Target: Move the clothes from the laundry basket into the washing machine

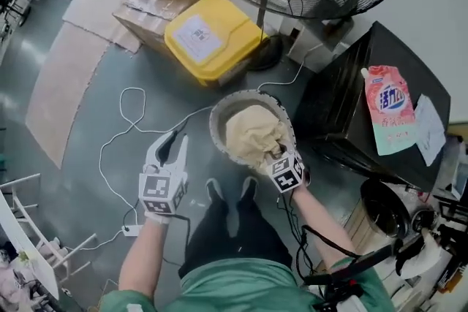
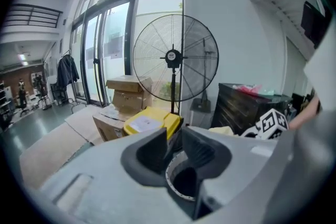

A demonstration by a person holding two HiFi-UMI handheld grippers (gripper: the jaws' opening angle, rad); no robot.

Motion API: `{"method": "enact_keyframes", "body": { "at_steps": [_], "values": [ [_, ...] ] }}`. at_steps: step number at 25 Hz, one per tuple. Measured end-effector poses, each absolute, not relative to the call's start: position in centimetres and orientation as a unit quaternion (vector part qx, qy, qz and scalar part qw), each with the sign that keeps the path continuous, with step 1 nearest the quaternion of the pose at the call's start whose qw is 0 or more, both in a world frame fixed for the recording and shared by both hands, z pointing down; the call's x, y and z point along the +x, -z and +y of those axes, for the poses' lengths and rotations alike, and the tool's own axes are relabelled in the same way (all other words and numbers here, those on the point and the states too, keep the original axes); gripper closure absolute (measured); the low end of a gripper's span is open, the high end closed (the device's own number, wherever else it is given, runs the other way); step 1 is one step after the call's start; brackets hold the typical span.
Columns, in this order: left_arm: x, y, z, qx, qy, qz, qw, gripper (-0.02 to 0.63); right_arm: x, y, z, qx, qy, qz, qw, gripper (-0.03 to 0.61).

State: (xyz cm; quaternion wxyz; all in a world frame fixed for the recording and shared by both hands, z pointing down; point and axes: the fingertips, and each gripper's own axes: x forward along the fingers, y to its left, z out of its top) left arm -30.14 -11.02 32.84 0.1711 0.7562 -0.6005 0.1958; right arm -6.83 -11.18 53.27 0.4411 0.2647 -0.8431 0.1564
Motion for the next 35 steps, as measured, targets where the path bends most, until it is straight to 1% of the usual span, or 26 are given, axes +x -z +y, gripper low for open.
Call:
{"method": "enact_keyframes", "body": {
  "at_steps": [8,15,28,35],
  "values": [
    [-27.3,-26.3,-10.5,0.752,-0.163,-0.617,0.165,0.531,-3.9,-42.7,-11.3,0.310,-0.147,-0.852,0.395,0.477],
    [-25.8,-22.6,-11.4,0.769,-0.140,-0.606,0.147,0.534,-2.1,-36.1,-11.5,0.350,-0.133,-0.853,0.364,0.477],
    [-22.9,-20.8,-13.5,0.841,-0.149,-0.508,0.117,0.535,-0.7,-29.2,-9.5,0.467,-0.136,-0.819,0.305,0.479],
    [-19.2,-20.8,-12.9,0.885,-0.147,-0.429,0.106,0.535,2.2,-27.7,-4.6,0.547,-0.153,-0.772,0.285,0.479]
  ]
}}
